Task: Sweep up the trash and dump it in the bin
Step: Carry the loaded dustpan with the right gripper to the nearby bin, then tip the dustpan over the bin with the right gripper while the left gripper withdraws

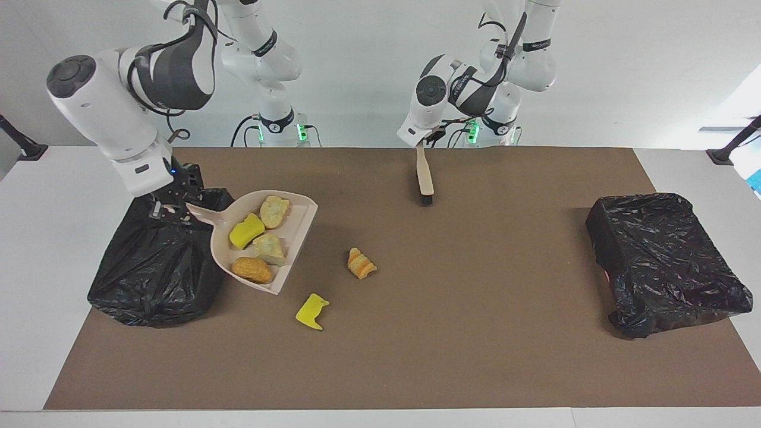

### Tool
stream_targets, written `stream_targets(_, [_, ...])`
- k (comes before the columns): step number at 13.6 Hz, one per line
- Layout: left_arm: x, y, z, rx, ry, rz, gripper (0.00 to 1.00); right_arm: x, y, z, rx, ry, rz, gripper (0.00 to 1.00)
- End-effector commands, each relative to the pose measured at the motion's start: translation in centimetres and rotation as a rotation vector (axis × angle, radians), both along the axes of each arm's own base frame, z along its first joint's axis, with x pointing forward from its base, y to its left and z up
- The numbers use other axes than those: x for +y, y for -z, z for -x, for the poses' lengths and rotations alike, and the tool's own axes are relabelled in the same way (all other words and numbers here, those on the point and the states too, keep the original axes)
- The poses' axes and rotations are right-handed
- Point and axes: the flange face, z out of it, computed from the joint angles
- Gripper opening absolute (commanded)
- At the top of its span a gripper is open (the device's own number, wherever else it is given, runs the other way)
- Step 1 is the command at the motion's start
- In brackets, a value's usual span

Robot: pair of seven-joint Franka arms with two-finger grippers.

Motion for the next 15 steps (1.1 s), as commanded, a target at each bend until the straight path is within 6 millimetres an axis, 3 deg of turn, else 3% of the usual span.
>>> stream_targets(1, [0.5, 0.1, -0.2, -0.004, 0.008, 0.034, 0.87, -3.7, -1.0, 1.1, -0.011, 0.025, 0.039, 0.00])
stream_targets(2, [0.5, 0.2, -0.5, -0.007, 0.024, 0.048, 1.00, -5.1, -1.0, 1.5, -0.007, 0.017, 0.057, 0.00])
stream_targets(3, [0.8, 0.1, -1.2, -0.015, 0.046, 0.071, 1.00, -7.2, -1.1, 2.2, -0.005, -0.012, 0.074, 0.00])
stream_targets(4, [1.4, 0.6, -2.3, -0.019, 0.060, 0.094, 1.00, -10.5, -1.3, 3.3, -0.013, -0.008, 0.096, 0.00])
stream_targets(6, [3.4, 1.3, -5.9, -0.036, 0.048, 0.137, 1.00, -13.7, -2.2, 4.3, -0.030, -0.044, 0.196, 0.00])
stream_targets(10, [5.9, 0.8, -13.1, -0.075, 0.020, 0.159, 1.00, -14.0, -1.9, 5.1, 0.053, -0.097, 0.351, 0.00])
stream_targets(12, [6.2, 0.1, -15.2, -0.114, 0.048, 0.132, 1.00, -13.1, -1.6, 5.3, 0.090, -0.130, 0.409, 0.00])
stream_targets(15, [8.2, -0.8, -18.2, -0.165, 0.046, 0.100, 1.00, -11.7, -1.1, 6.3, 0.147, -0.106, 0.556, 0.00])
